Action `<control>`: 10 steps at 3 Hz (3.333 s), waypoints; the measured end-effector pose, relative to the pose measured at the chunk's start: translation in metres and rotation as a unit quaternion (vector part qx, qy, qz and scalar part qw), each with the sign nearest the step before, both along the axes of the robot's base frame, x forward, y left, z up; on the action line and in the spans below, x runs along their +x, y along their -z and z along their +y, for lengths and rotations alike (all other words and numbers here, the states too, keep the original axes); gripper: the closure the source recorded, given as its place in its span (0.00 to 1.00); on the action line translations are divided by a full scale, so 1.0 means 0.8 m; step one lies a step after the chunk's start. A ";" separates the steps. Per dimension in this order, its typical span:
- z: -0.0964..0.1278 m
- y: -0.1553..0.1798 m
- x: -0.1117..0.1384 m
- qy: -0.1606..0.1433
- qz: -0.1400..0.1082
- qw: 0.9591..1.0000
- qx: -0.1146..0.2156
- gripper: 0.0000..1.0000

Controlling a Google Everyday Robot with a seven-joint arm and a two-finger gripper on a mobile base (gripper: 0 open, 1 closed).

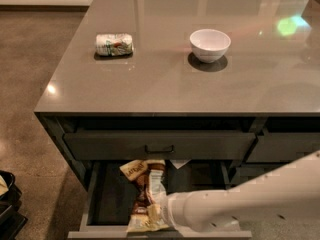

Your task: Pick brown chip bag from middle drawer and place on counter

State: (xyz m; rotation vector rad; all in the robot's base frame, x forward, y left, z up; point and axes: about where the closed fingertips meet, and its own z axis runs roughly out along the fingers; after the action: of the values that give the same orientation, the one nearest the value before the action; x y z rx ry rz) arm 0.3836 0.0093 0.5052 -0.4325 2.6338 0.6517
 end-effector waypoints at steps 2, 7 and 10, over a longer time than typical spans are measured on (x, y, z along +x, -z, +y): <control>-0.077 -0.058 -0.071 0.042 -0.004 0.997 -0.066 1.00; -0.042 -0.311 0.054 -0.080 -0.144 0.983 -0.083 1.00; -0.093 -0.463 -0.010 0.004 -0.243 0.957 -0.158 1.00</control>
Offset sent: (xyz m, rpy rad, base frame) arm -0.0455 -0.0761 0.1642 -0.1955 -0.2429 -0.1055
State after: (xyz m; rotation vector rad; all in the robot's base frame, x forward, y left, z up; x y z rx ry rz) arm 0.3759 -0.0653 0.8752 -0.5867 2.2586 0.0917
